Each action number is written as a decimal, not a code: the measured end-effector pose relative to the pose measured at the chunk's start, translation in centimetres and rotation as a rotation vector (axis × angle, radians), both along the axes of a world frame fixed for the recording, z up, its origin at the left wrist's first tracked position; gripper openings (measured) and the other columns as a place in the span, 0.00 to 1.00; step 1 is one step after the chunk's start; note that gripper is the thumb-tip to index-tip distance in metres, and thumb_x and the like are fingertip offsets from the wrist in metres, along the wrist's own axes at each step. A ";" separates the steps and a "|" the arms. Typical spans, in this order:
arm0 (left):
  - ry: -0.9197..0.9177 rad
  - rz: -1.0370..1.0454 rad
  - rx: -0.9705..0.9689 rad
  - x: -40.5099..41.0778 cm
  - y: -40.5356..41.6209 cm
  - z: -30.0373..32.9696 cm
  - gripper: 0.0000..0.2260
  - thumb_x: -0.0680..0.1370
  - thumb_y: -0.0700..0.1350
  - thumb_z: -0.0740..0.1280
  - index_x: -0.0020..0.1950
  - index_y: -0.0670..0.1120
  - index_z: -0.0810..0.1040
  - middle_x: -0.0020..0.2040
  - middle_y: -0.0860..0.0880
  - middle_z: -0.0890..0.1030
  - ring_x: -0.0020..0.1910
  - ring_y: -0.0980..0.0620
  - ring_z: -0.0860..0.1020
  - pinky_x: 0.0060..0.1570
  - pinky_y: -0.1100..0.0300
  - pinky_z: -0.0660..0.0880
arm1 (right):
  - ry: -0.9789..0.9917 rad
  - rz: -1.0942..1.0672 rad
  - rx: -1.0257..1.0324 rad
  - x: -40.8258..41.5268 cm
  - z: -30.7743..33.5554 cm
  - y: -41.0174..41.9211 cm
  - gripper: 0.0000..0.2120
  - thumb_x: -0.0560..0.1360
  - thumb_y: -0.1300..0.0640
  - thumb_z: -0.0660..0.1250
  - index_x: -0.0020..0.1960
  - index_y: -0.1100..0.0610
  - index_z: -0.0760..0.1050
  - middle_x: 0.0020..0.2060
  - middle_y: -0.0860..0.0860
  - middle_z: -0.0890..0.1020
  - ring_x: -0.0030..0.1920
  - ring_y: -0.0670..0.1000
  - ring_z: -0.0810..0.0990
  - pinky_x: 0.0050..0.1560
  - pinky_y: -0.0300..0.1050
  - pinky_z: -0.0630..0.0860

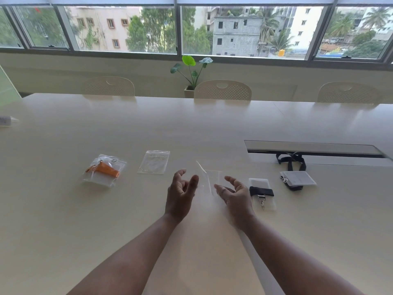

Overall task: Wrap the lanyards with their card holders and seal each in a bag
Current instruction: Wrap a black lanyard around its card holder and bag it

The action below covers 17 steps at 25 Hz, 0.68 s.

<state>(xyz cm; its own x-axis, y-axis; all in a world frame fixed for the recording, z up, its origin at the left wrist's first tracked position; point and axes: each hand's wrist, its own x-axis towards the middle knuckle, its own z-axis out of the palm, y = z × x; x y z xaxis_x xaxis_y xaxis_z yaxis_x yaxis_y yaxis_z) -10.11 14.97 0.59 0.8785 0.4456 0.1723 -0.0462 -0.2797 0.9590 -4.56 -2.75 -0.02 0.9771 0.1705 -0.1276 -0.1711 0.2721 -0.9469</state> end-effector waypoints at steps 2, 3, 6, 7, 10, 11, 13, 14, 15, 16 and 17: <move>-0.033 0.020 -0.047 0.2 -0.1 0.0 0.42 0.69 0.79 0.61 0.68 0.47 0.72 0.40 0.49 0.85 0.37 0.55 0.83 0.45 0.57 0.78 | 0.005 -0.022 -0.015 0.2 0.0 0.1 0.20 0.73 0.62 0.77 0.63 0.57 0.77 0.52 0.57 0.87 0.52 0.54 0.87 0.54 0.44 0.82; -0.048 0.027 -0.063 0.2 -0.1 0.1 0.40 0.70 0.78 0.61 0.66 0.47 0.74 0.39 0.50 0.84 0.36 0.55 0.82 0.43 0.59 0.78 | -0.003 -0.036 -0.031 0.3 0.0 0.2 0.18 0.74 0.62 0.77 0.62 0.58 0.78 0.57 0.55 0.85 0.52 0.53 0.87 0.55 0.45 0.81; -0.037 0.047 -0.046 0.5 -0.2 0.3 0.29 0.74 0.72 0.63 0.57 0.48 0.78 0.38 0.52 0.84 0.37 0.53 0.82 0.43 0.55 0.80 | -0.037 -0.071 -0.048 0.7 -0.3 0.7 0.14 0.75 0.65 0.75 0.60 0.62 0.79 0.64 0.48 0.79 0.53 0.48 0.86 0.55 0.40 0.80; -0.015 0.072 -0.019 0.6 -0.2 0.3 0.23 0.75 0.66 0.66 0.56 0.48 0.78 0.38 0.51 0.84 0.38 0.52 0.83 0.44 0.53 0.81 | -0.036 -0.076 -0.040 0.8 -0.4 0.7 0.13 0.75 0.65 0.74 0.59 0.63 0.80 0.64 0.47 0.79 0.54 0.48 0.85 0.57 0.41 0.79; 0.019 0.147 0.111 0.8 -0.2 0.2 0.15 0.74 0.48 0.67 0.58 0.46 0.79 0.37 0.52 0.83 0.38 0.54 0.81 0.45 0.57 0.79 | -0.023 -0.037 0.009 0.8 -0.3 0.6 0.04 0.75 0.67 0.73 0.49 0.60 0.84 0.56 0.51 0.84 0.57 0.51 0.84 0.63 0.46 0.77; 0.018 0.158 0.142 0.8 -0.3 0.2 0.14 0.75 0.44 0.68 0.60 0.46 0.78 0.36 0.52 0.82 0.36 0.55 0.80 0.44 0.58 0.78 | -0.024 -0.015 0.021 0.7 -0.2 0.5 0.05 0.75 0.67 0.73 0.45 0.59 0.85 0.51 0.53 0.86 0.54 0.51 0.84 0.61 0.46 0.78; 0.004 0.155 0.165 0.8 -0.4 0.2 0.15 0.76 0.39 0.69 0.63 0.45 0.77 0.34 0.53 0.81 0.36 0.56 0.80 0.46 0.58 0.78 | -0.021 0.031 0.056 0.7 -0.2 0.4 0.08 0.76 0.67 0.71 0.41 0.60 0.85 0.41 0.56 0.85 0.46 0.52 0.82 0.53 0.42 0.79; -0.007 0.151 0.169 0.8 -0.4 0.1 0.16 0.77 0.38 0.69 0.64 0.46 0.76 0.34 0.53 0.81 0.36 0.57 0.79 0.46 0.57 0.78 | -0.026 0.046 0.076 0.6 -0.3 0.4 0.09 0.77 0.67 0.70 0.40 0.60 0.85 0.38 0.57 0.83 0.43 0.52 0.80 0.50 0.41 0.79; -0.018 0.151 0.173 0.8 -0.3 0.0 0.17 0.77 0.38 0.69 0.64 0.46 0.75 0.35 0.53 0.81 0.36 0.57 0.79 0.46 0.56 0.78 | -0.035 0.055 0.090 0.6 -0.4 0.4 0.09 0.78 0.66 0.70 0.40 0.61 0.85 0.36 0.57 0.82 0.42 0.52 0.79 0.49 0.42 0.78; -0.029 0.154 0.175 0.7 -0.3 0.0 0.18 0.77 0.38 0.70 0.66 0.47 0.73 0.38 0.54 0.81 0.37 0.57 0.79 0.46 0.54 0.79 | -0.042 0.060 0.098 0.7 -0.5 0.4 0.09 0.78 0.65 0.70 0.40 0.61 0.84 0.35 0.57 0.81 0.41 0.52 0.78 0.49 0.42 0.77; -0.039 0.158 0.173 0.7 -0.3 0.0 0.20 0.77 0.40 0.71 0.68 0.47 0.71 0.42 0.53 0.82 0.39 0.57 0.79 0.48 0.52 0.79 | -0.046 0.061 0.097 0.7 -0.6 0.4 0.08 0.78 0.65 0.70 0.41 0.61 0.84 0.35 0.57 0.81 0.41 0.52 0.78 0.48 0.42 0.77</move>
